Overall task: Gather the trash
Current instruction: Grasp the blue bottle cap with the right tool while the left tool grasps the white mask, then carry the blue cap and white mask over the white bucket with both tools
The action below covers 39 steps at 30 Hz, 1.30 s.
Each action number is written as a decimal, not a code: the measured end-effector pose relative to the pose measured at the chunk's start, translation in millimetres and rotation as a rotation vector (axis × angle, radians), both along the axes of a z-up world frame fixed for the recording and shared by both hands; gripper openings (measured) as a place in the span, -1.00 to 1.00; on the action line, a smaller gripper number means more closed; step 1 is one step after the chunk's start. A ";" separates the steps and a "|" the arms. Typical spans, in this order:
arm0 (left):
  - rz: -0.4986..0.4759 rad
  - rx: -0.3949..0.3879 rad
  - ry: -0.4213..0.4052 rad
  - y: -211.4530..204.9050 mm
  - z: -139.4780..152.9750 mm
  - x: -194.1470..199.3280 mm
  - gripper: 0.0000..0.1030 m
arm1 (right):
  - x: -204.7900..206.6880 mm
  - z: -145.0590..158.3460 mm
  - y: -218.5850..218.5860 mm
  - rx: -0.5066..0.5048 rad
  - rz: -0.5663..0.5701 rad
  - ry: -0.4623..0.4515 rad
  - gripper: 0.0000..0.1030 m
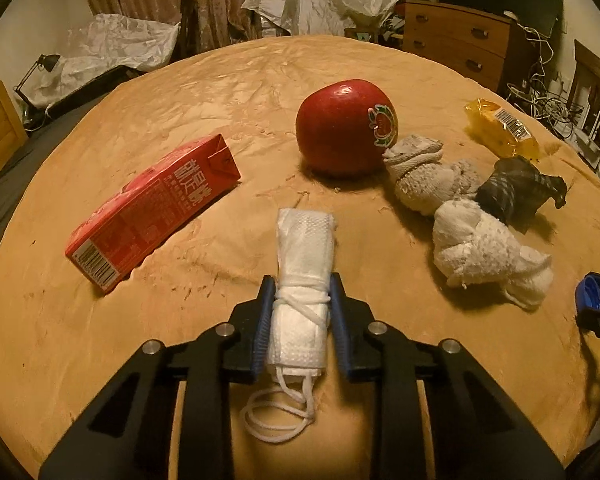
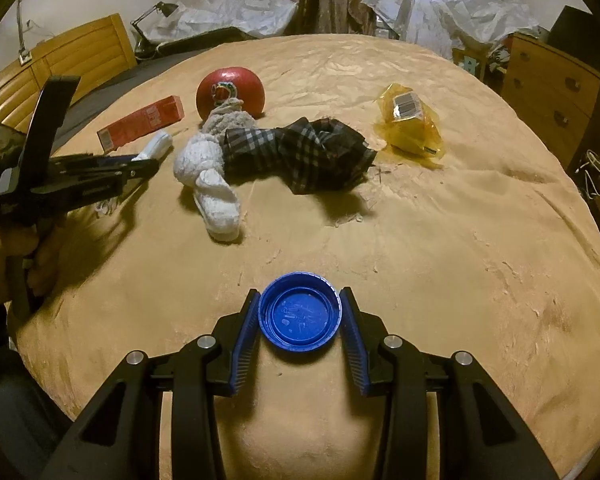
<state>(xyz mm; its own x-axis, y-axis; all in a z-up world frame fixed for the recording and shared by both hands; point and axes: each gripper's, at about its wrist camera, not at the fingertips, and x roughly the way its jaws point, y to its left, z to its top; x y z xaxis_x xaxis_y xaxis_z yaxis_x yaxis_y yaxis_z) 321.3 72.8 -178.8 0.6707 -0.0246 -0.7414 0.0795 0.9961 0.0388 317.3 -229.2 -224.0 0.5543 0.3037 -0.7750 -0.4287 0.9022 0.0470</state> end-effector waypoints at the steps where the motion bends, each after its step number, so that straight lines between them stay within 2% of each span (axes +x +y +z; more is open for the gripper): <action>1: 0.002 -0.004 -0.001 0.2 0.8 -2.1 -0.50 | -1.0 0.4 -0.6 0.005 -0.006 -0.004 -0.20; 8: 0.031 -0.040 -0.066 -9.3 29.9 -43.9 -0.50 | -11.7 15.2 -1.9 0.037 -0.029 -0.046 -0.21; 16: 0.042 -0.096 -0.160 -27.5 75.8 -99.5 -0.50 | -51.0 59.6 2.1 0.085 -0.039 -0.161 -0.20; 23: 0.071 -0.072 -0.282 -55.2 114.4 -152.7 -0.50 | -96.1 100.2 -8.4 0.152 -0.079 -0.274 -0.20; 32: 0.122 -0.053 -0.433 -78.4 148.9 -208.7 -0.50 | -157.0 150.0 -16.0 0.200 -0.088 -0.421 -0.20; 37: 0.148 -0.030 -0.546 -87.9 164.9 -235.3 -0.50 | -193.3 168.9 -18.2 0.233 -0.088 -0.510 -0.20; 39: 0.145 -0.032 -0.566 -91.3 168.0 -242.0 -0.50 | -203.1 172.1 -18.5 0.244 -0.090 -0.523 -0.20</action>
